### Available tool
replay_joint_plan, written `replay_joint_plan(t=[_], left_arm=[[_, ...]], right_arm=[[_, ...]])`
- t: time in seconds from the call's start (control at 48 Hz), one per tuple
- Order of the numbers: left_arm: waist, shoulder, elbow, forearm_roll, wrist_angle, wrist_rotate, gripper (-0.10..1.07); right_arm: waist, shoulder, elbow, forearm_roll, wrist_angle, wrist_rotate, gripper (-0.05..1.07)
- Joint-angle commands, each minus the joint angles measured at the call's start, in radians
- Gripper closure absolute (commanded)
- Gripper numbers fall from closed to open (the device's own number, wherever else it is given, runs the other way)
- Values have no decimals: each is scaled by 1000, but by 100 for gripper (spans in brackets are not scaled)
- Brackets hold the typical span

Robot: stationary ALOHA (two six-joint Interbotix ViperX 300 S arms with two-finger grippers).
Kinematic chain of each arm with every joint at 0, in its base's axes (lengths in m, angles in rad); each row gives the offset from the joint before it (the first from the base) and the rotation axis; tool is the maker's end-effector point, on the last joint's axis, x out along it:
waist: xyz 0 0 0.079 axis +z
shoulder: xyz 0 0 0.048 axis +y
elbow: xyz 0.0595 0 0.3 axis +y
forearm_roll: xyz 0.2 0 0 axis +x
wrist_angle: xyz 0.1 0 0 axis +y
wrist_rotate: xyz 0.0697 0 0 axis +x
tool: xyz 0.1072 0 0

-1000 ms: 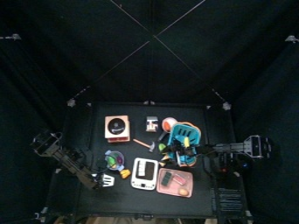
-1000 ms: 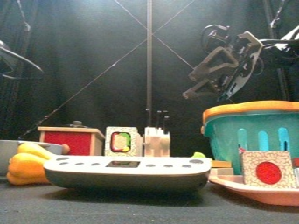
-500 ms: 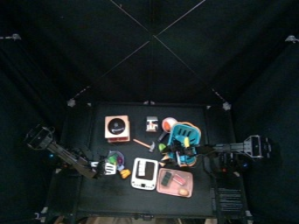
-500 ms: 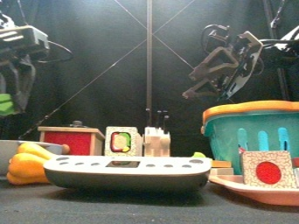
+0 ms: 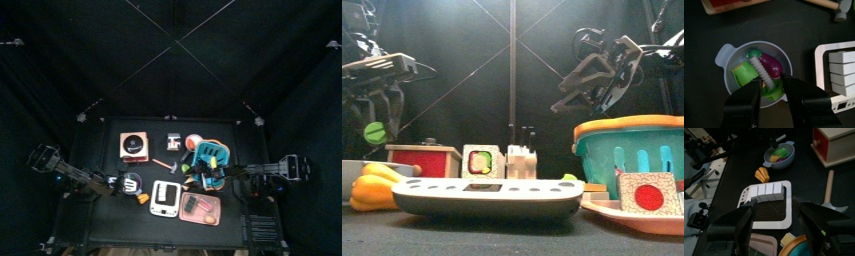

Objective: Place green screw in bowl

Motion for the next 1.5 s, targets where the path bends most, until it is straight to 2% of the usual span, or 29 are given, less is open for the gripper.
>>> replay_joint_plan(t=[0.0, 0.188, 0.562, 1.479], left_arm=[[23, 3, -2, 20, -34, 0, 46], [57, 18, 14, 25, -95, 0, 42], [95, 43, 14, 71, -140, 0, 19], [95, 44, 12, 72, -140, 2, 18]], right_arm=[[-2, -9, -11, 5, -3, -2, 12], [-2, -11, -9, 5, -3, -2, 12], [-2, -9, -11, 5, -3, -2, 12], [-3, -8, -11, 5, -3, -2, 12]])
